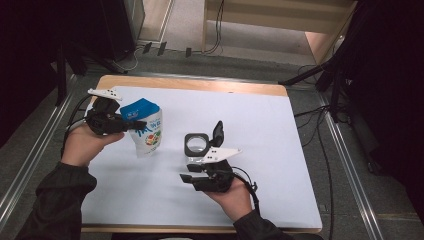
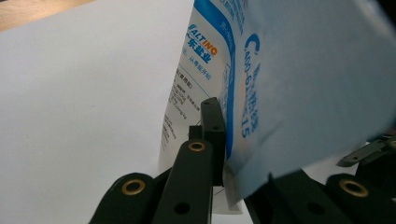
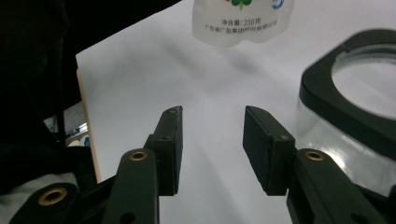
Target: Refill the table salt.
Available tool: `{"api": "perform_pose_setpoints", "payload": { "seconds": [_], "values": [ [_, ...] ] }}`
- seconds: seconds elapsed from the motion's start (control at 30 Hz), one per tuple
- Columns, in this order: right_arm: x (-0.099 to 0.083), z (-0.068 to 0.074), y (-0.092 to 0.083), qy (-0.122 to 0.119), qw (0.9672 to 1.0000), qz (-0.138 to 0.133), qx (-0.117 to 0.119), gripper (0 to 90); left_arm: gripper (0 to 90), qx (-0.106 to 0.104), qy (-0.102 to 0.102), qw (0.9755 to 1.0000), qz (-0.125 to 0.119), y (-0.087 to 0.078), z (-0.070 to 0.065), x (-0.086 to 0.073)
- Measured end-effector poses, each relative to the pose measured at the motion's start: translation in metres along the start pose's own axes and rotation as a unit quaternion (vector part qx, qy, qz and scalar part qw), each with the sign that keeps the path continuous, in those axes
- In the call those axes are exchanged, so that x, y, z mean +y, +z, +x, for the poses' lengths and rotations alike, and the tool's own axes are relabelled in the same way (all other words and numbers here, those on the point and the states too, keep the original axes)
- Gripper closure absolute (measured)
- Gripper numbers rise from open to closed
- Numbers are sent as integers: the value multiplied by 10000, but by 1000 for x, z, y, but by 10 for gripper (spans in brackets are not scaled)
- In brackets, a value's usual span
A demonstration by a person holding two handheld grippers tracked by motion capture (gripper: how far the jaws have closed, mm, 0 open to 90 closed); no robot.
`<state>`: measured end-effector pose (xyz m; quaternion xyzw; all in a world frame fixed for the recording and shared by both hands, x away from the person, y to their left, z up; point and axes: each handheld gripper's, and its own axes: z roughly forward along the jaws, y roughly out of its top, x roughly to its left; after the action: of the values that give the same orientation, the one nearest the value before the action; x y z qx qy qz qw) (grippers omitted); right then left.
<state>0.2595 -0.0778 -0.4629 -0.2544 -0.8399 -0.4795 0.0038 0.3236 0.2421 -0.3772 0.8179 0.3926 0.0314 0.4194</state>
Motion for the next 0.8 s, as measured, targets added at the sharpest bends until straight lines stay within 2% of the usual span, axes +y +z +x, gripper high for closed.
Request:
{"api": "perform_pose_setpoints", "payload": {
  "seconds": [0.03, 0.07, 0.13, 0.17, 0.33, 0.37, 0.4, 0.47, 0.63, 0.73, 0.8],
  "values": [
    [0, 0, 0, 0, 10000, 0, 0, 582, 900, 0, 0, 10000, 0, 0, 0, 0],
    [5, 0, 9, -48, 10000, 3, 1, 578, 900, -20, -7, 10000, -3, -1, -1, 0],
    [8, -1, 14, -73, 10000, 20, -5, 577, 900, -25, 12, 10000, -29, -5, -2, 0],
    [12, -2, 22, -81, 9999, 45, -54, 576, 900, -44, -34, 10000, -71, -8, -3, -1],
    [20, -3, 38, -101, 9999, 43, -43, 570, 900, -6, -39, 10000, -55, -15, -6, -1],
    [24, -3, 46, -165, 9998, 47, -81, 565, 900, -9, -57, 9999, -82, -17, -6, -1],
    [24, -3, 46, -165, 9998, 47, -81, 565, 900, -9, -57, 9999, -82, -17, -6, -1],
    [27, -4, 59, -237, 9996, 90, -150, 564, 900, -16, -96, 9999, -116, -19, -7, -1],
    [28, -7, 73, -152, 9998, 40, -87, 550, 900, -59, -57, 9999, -120, -24, -10, -1],
    [29, -8, 81, -239, 9997, 24, -103, 550, 900, -53, -11, 9999, -135, -26, -14, 0],
    [30, -9, 86, -301, 9994, 17, -180, 556, 900, -126, 6, 9998, -141, -28, -18, 1]
  ]
}}
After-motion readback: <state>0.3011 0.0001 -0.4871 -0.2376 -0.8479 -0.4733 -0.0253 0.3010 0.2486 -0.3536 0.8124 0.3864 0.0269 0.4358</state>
